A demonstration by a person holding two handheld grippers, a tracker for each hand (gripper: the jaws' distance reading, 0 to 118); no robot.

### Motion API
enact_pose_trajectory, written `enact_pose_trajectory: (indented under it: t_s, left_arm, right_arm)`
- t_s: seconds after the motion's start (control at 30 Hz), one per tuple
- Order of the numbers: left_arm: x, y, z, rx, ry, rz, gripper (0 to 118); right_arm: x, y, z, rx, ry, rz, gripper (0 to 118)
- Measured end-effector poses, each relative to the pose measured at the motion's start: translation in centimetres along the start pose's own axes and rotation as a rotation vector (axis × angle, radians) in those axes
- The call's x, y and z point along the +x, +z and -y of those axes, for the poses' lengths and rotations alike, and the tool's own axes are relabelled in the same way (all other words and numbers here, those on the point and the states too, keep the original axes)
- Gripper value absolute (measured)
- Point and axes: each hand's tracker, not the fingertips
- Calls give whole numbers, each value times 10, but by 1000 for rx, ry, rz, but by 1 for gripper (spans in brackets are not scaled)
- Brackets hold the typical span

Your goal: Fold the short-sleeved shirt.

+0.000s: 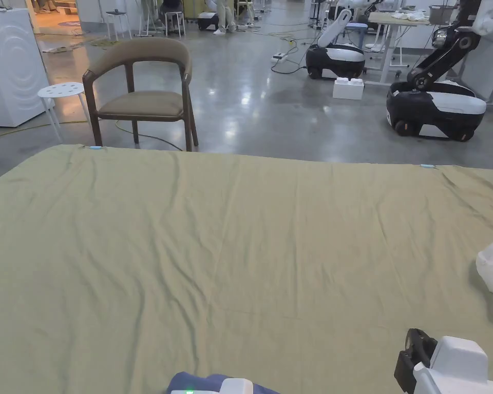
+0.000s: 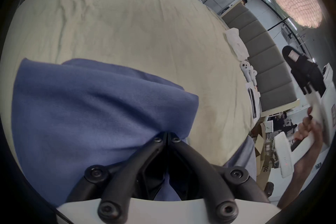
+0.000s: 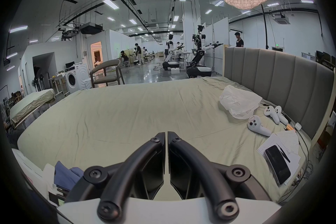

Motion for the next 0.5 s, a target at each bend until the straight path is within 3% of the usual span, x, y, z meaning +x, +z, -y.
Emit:
enact_pose_trajectory:
  t_s: [0.13, 0.3, 0.5]
  left_arm:
    - [-7, 7, 4, 46, 10, 35, 4]
    - [-2, 41, 2, 145, -120, 1, 4]
    - [4, 98, -14, 485, -243, -178, 4]
  right_arm:
    - [-1, 2, -3, 10, 12, -4, 1]
    - [-9, 1, -10, 38, 25, -12, 1]
    - [-33, -2, -24, 94, 53, -36, 1]
